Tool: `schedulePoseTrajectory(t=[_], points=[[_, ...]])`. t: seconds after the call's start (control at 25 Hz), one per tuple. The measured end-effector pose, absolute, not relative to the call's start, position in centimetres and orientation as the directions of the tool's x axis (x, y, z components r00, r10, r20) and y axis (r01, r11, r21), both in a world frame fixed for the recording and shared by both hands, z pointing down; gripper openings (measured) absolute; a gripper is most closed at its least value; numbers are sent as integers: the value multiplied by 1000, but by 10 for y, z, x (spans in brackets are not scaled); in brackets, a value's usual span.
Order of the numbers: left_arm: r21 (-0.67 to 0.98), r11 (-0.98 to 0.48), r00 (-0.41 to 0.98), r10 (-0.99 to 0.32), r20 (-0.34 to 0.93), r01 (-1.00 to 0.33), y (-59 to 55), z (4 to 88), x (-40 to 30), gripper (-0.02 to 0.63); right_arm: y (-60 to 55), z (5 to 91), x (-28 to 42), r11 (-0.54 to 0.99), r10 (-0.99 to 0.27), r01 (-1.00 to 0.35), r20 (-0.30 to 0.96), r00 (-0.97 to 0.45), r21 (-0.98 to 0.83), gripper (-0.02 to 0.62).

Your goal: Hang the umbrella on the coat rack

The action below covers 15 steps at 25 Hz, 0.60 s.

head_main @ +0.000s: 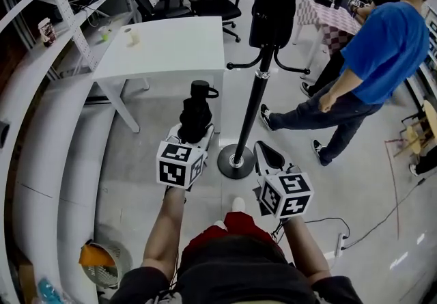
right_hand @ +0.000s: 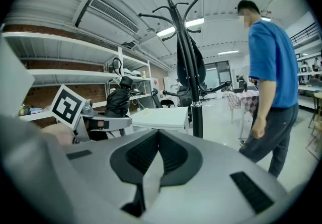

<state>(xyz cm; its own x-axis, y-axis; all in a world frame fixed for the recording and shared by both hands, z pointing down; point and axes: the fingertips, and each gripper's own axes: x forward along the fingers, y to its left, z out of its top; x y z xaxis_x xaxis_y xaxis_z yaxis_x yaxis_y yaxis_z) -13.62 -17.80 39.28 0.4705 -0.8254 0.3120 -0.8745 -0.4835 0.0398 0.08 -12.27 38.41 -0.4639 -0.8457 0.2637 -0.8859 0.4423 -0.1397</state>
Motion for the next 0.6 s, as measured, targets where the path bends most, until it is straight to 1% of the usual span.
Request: schedulePoseTrajectory(t=[0.6], points=[[44, -471, 454, -815, 359, -881, -253, 412, -118, 160, -211, 380, 10, 457, -844, -880, 248, -476, -134, 18]])
